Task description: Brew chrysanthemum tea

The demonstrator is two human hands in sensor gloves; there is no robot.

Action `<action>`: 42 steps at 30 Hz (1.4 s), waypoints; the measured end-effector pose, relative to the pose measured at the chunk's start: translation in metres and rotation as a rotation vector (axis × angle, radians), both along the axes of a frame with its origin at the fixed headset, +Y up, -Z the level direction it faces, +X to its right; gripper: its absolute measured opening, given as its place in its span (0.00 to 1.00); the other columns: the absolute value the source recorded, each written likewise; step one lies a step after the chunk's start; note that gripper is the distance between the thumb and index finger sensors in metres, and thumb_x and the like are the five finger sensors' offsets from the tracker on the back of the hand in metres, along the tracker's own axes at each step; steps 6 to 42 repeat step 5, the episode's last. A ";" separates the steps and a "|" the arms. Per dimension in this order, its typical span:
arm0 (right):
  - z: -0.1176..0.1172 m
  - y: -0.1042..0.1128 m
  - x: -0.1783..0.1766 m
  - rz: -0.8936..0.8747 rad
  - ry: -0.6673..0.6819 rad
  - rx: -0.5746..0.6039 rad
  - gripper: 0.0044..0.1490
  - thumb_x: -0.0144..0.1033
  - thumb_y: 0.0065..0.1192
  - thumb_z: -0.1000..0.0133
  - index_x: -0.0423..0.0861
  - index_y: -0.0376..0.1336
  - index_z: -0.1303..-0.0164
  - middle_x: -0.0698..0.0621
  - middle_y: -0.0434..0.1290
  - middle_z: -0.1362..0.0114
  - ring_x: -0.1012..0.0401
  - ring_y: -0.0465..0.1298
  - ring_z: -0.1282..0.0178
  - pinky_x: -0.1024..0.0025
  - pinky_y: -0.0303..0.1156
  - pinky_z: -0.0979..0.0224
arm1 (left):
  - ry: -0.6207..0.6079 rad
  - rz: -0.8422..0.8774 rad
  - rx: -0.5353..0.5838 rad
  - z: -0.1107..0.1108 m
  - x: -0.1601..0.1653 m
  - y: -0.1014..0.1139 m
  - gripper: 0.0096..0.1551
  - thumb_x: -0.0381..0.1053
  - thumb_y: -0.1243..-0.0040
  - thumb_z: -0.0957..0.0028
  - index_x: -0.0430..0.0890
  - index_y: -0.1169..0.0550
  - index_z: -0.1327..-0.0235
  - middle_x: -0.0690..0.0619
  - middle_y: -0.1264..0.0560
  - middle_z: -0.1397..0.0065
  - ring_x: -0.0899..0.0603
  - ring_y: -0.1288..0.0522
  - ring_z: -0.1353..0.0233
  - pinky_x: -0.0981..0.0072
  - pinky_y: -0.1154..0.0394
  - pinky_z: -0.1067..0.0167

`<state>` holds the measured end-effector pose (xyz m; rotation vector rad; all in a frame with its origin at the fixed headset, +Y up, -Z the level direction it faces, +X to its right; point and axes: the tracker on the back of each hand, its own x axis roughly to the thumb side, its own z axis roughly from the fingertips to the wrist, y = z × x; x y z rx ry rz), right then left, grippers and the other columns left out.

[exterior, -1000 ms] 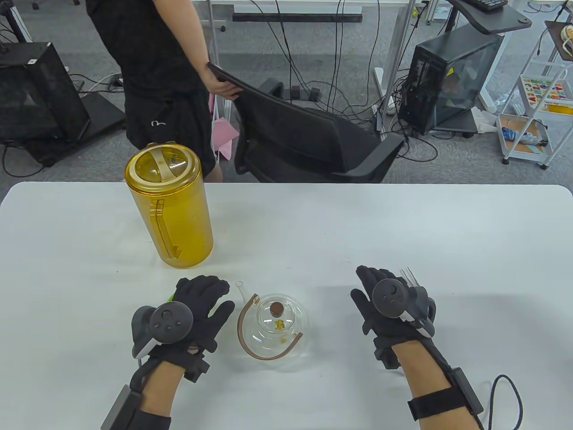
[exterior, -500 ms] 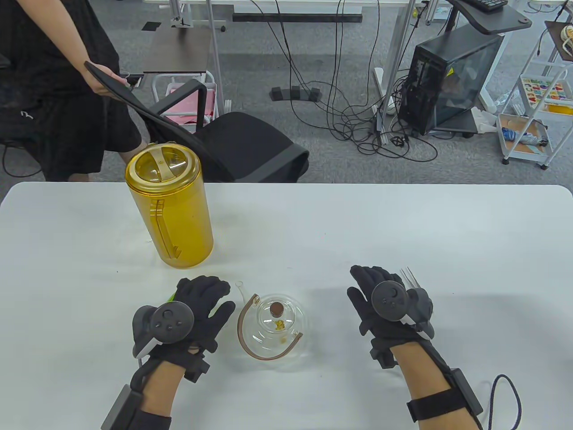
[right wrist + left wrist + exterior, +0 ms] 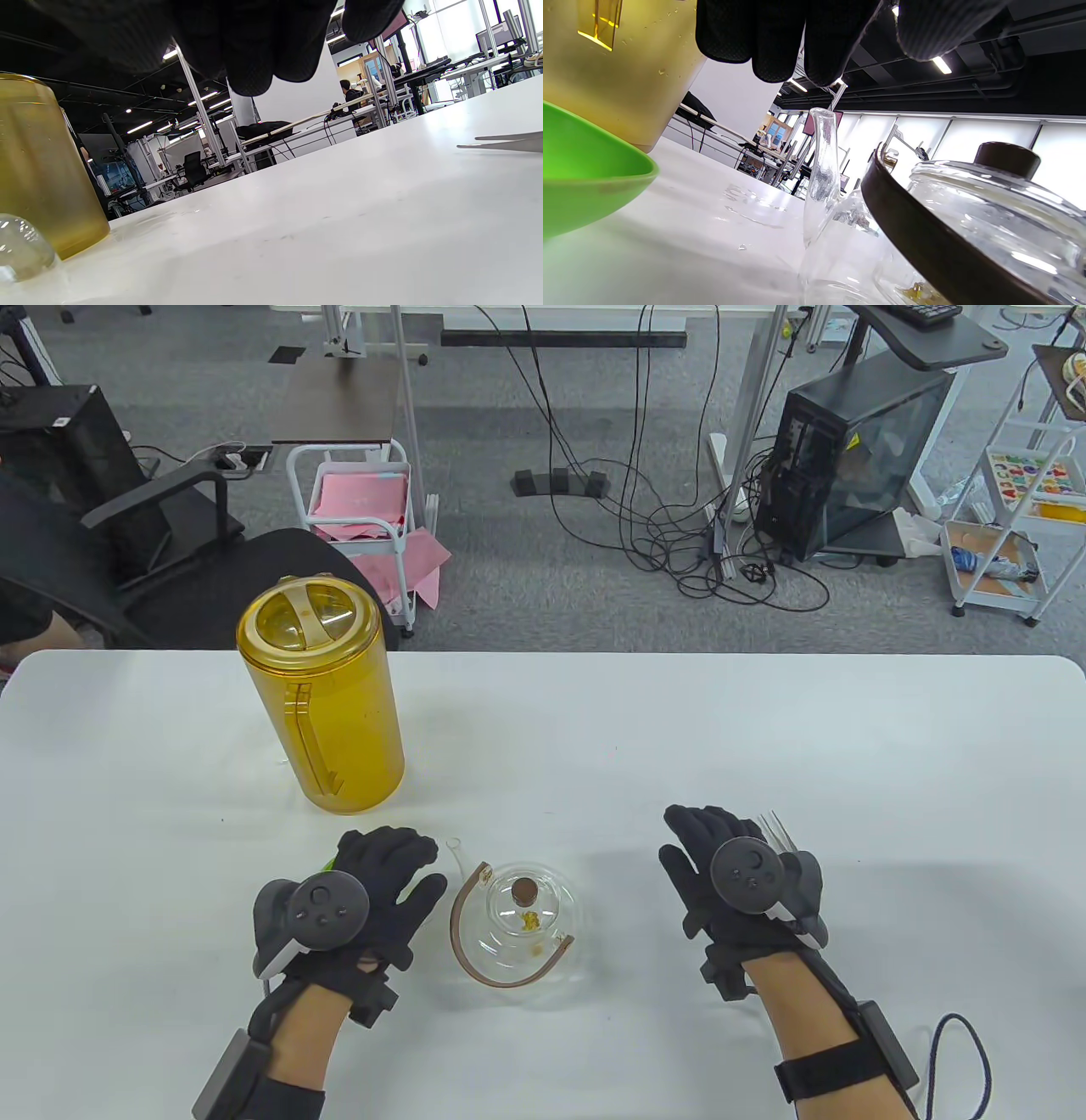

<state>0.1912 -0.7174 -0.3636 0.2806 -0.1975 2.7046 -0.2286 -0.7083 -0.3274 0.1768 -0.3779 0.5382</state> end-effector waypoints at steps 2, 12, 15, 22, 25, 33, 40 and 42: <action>0.000 0.000 -0.001 0.004 0.004 -0.001 0.37 0.57 0.57 0.39 0.56 0.59 0.19 0.53 0.65 0.18 0.48 0.64 0.14 0.36 0.55 0.18 | 0.001 0.005 0.005 0.001 0.000 0.001 0.36 0.69 0.44 0.40 0.49 0.26 0.25 0.42 0.29 0.18 0.28 0.37 0.19 0.30 0.51 0.24; 0.000 -0.001 -0.003 0.014 0.011 -0.003 0.37 0.57 0.57 0.39 0.55 0.59 0.19 0.53 0.65 0.18 0.48 0.64 0.14 0.36 0.55 0.18 | -0.003 0.005 0.003 0.001 0.001 0.000 0.36 0.68 0.45 0.39 0.49 0.26 0.24 0.42 0.29 0.18 0.28 0.37 0.19 0.30 0.51 0.24; 0.000 -0.001 -0.003 0.014 0.011 -0.003 0.37 0.57 0.57 0.39 0.55 0.59 0.19 0.53 0.65 0.18 0.48 0.64 0.14 0.36 0.55 0.18 | -0.003 0.005 0.003 0.001 0.001 0.000 0.36 0.68 0.45 0.39 0.49 0.26 0.24 0.42 0.29 0.18 0.28 0.37 0.19 0.30 0.51 0.24; 0.000 -0.001 -0.003 0.014 0.011 -0.003 0.37 0.57 0.57 0.39 0.55 0.59 0.19 0.53 0.65 0.18 0.48 0.64 0.14 0.36 0.55 0.18 | -0.003 0.005 0.003 0.001 0.001 0.000 0.36 0.68 0.45 0.39 0.49 0.26 0.24 0.42 0.29 0.18 0.28 0.37 0.19 0.30 0.51 0.24; 0.000 -0.001 -0.003 0.014 0.011 -0.003 0.37 0.57 0.57 0.39 0.55 0.59 0.19 0.53 0.65 0.18 0.48 0.64 0.14 0.36 0.55 0.18 | -0.003 0.005 0.003 0.001 0.001 0.000 0.36 0.68 0.45 0.39 0.49 0.26 0.24 0.42 0.29 0.18 0.28 0.37 0.19 0.30 0.51 0.24; 0.000 -0.001 -0.003 0.014 0.011 -0.003 0.37 0.57 0.57 0.39 0.55 0.59 0.19 0.53 0.65 0.18 0.48 0.64 0.14 0.36 0.55 0.18 | -0.003 0.005 0.003 0.001 0.001 0.000 0.36 0.68 0.45 0.39 0.49 0.26 0.24 0.42 0.29 0.18 0.28 0.37 0.19 0.30 0.51 0.24; 0.000 -0.001 -0.003 0.014 0.011 -0.003 0.37 0.57 0.57 0.39 0.55 0.59 0.19 0.53 0.65 0.18 0.48 0.64 0.14 0.36 0.55 0.18 | -0.003 0.005 0.003 0.001 0.001 0.000 0.36 0.68 0.45 0.39 0.49 0.26 0.24 0.42 0.29 0.18 0.28 0.37 0.19 0.30 0.51 0.24; 0.000 -0.001 -0.003 0.014 0.011 -0.003 0.37 0.57 0.57 0.39 0.55 0.59 0.19 0.53 0.65 0.18 0.48 0.64 0.14 0.36 0.55 0.18 | -0.003 0.005 0.003 0.001 0.001 0.000 0.36 0.68 0.45 0.39 0.49 0.26 0.24 0.42 0.29 0.18 0.28 0.37 0.19 0.30 0.51 0.24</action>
